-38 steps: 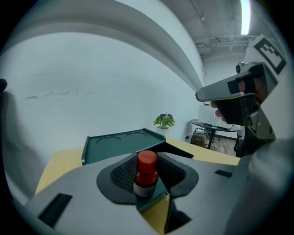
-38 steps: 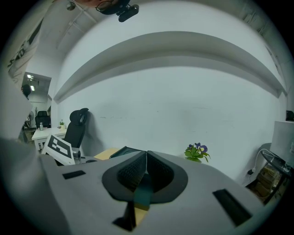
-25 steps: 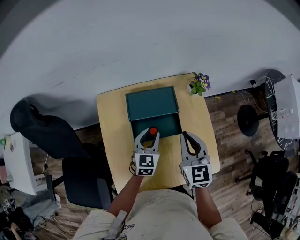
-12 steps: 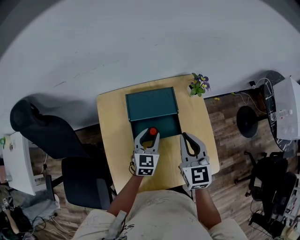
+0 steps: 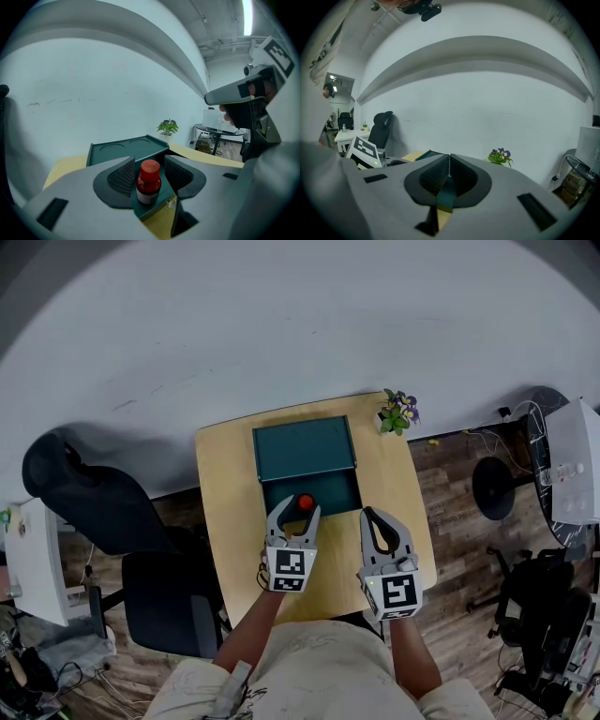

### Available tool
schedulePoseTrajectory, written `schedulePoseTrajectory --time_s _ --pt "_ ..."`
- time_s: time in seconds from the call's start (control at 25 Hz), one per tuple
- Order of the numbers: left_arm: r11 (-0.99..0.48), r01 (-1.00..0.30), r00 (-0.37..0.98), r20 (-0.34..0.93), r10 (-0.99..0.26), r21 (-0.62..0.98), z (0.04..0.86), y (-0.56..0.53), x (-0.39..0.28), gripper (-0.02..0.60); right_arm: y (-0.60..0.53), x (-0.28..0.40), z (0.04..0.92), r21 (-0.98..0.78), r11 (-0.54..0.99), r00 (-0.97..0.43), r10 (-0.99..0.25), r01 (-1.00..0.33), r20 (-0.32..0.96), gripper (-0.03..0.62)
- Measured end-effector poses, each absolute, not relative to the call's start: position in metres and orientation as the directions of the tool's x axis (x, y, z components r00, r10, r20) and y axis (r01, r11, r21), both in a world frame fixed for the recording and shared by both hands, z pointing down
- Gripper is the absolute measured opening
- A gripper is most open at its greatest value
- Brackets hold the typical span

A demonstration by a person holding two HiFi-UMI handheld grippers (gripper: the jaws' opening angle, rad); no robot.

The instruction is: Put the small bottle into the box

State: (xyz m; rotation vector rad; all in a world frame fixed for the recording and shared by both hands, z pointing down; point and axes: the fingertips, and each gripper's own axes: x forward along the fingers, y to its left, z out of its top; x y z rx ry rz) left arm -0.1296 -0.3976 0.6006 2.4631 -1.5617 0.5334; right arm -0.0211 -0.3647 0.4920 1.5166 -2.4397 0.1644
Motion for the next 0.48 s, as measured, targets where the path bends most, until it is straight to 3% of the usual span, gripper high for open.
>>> schedulePoseTrajectory --time_s 0.48 --pt "-0.376 -0.924 0.325 0.375 -0.868 -0.07 0.587 -0.379 -0.136 0.202 -0.351 -0.018 0.484 0.037 0.489 -0.464 -0.847 -0.872 0.258 0.021"
